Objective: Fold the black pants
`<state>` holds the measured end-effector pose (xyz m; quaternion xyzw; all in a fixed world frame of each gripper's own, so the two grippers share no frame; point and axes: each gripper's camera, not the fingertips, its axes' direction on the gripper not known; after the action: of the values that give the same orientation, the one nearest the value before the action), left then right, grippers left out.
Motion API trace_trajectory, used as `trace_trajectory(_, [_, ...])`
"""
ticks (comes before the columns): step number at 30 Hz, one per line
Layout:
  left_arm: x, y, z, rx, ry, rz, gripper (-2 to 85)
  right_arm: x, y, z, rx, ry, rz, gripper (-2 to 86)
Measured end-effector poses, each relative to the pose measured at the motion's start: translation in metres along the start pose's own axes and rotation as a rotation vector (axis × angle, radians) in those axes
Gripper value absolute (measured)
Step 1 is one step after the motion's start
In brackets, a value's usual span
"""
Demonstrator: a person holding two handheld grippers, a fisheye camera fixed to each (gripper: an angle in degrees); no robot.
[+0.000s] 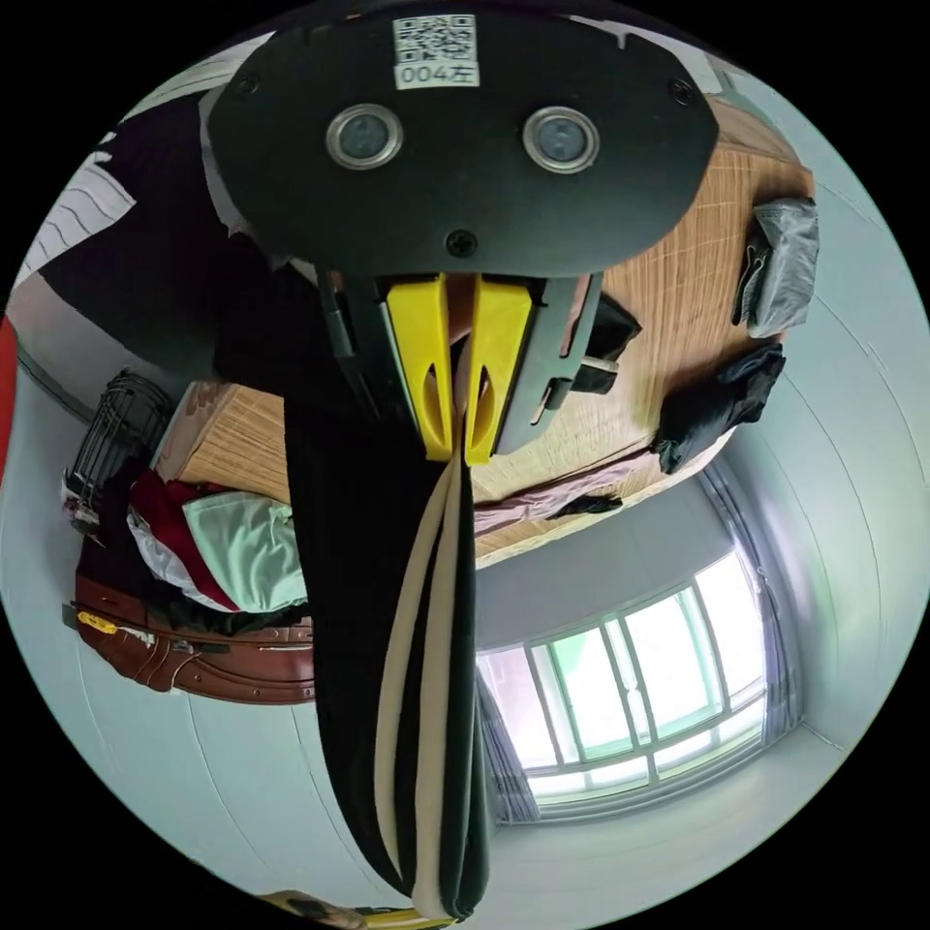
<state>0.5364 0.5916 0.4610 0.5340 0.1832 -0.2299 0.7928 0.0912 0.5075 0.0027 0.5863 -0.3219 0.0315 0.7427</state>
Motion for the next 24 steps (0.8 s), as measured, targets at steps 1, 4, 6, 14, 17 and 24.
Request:
trace_trajectory(1, [-0.002, -0.003, -0.002, 0.002, -0.01, -0.013, 2.0, 0.004, -0.003, -0.008, 0.011, -0.002, 0.004, 5.1])
trace_trajectory(4, [-0.018, -0.016, -0.016, 0.018, -0.076, -0.088, 1.8, 0.018, -0.01, -0.03, 0.044, 0.004, 0.025, 5.1])
trace_trajectory(6, [-0.041, -0.03, -0.032, 0.036, -0.168, -0.147, 1.7, 0.031, -0.012, -0.043, 0.064, 0.0, 0.053, 5.1])
trace_trajectory(14, [-0.125, -0.086, -0.13, 0.202, -0.474, -0.241, 1.5, 0.088, -0.005, -0.089, 0.138, -0.093, 0.146, 4.9])
trace_trajectory(17, [-0.137, -0.102, -0.181, 0.278, -0.591, -0.2, 1.5, 0.103, 0.0, -0.1, 0.171, -0.158, 0.176, 4.9])
trace_trajectory(24, [-0.118, -0.083, -0.282, 0.353, -0.912, 0.005, 1.6, 0.148, 0.044, -0.088, 0.115, -0.283, 0.286, 5.0])
